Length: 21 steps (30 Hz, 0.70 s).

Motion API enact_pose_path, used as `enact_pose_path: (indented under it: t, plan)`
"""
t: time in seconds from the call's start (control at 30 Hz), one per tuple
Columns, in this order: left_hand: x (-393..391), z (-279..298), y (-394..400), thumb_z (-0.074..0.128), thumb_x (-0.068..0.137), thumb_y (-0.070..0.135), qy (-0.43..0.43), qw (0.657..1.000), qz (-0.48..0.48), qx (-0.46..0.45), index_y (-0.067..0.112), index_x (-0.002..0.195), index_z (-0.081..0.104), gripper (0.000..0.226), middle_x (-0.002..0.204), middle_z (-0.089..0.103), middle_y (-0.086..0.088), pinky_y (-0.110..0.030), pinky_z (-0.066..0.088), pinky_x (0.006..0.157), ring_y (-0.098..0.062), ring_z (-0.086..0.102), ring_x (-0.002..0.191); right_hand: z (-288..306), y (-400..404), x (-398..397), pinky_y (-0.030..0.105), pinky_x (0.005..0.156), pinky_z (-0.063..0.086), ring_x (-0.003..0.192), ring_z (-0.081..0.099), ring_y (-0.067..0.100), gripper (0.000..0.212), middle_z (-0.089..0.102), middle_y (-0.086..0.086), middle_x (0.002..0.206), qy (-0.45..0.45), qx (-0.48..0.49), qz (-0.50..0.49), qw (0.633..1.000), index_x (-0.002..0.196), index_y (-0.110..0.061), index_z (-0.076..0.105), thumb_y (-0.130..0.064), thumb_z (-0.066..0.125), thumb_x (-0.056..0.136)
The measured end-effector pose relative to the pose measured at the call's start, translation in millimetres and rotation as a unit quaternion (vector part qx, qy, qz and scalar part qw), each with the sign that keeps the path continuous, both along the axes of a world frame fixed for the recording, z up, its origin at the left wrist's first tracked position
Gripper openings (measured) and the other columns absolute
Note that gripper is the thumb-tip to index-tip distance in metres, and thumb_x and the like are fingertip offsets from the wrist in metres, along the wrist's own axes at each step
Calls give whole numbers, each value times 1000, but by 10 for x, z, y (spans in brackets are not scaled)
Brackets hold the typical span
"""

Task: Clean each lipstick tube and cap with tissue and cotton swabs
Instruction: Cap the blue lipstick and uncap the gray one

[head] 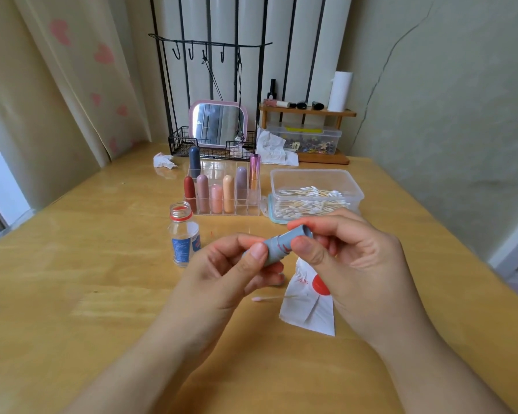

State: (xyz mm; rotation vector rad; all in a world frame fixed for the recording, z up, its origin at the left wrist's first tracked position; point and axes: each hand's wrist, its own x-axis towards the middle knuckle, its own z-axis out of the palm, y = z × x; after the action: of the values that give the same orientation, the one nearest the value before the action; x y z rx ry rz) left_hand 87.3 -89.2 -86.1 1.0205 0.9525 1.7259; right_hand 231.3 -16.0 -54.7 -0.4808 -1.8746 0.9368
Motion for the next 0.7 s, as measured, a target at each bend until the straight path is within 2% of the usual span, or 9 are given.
enact_pose_path:
  t: [0.1,0.2,0.33,0.47,0.57,0.7]
  plan:
    - [9,8,-19,86,54,47,24,1000,-3,-5,13,101,60,64,79,66,-2,-35,55,78,-17,65,73,-5,10,-4,14,55,43,66,47,6,25,52,-10,74,1,-18,-1,1000,92,-40,70,-48,65,69]
    - [-12,21,-34,79,57,28,55,998,5,-14,9,94,59,47,72,66,-2,-28,55,69,-17,65,66,1,10,1,15,56,43,67,48,7,24,53,-8,75,-6,-30,4,1000,91,-39,71,-49,65,70]
    - [-19,26,-32,72,68,25,99,995,-8,-9,3,92,59,36,64,65,-2,-30,52,65,-15,59,57,17,19,14,16,56,41,64,45,7,13,52,-10,71,-15,-52,15,998,86,-39,71,-38,69,73]
    - [-28,22,-37,65,73,33,138,990,-9,4,5,88,64,31,62,61,3,-25,49,61,-12,52,55,20,19,17,14,55,39,63,46,7,12,57,-4,69,-14,-78,26,996,84,-36,72,-36,67,73]
    - [-31,12,-34,58,77,41,156,988,-16,-5,10,82,68,33,58,52,2,-27,46,60,-13,49,53,30,11,17,10,53,40,61,49,5,13,63,1,73,-1,-99,42,994,85,-31,72,-33,67,74]
    - [-43,22,-33,57,80,44,126,990,-61,-34,0,80,63,44,57,46,0,-28,44,57,-15,44,50,33,14,14,10,53,39,63,49,5,11,62,3,74,-6,-110,45,993,83,-31,73,-33,68,73]
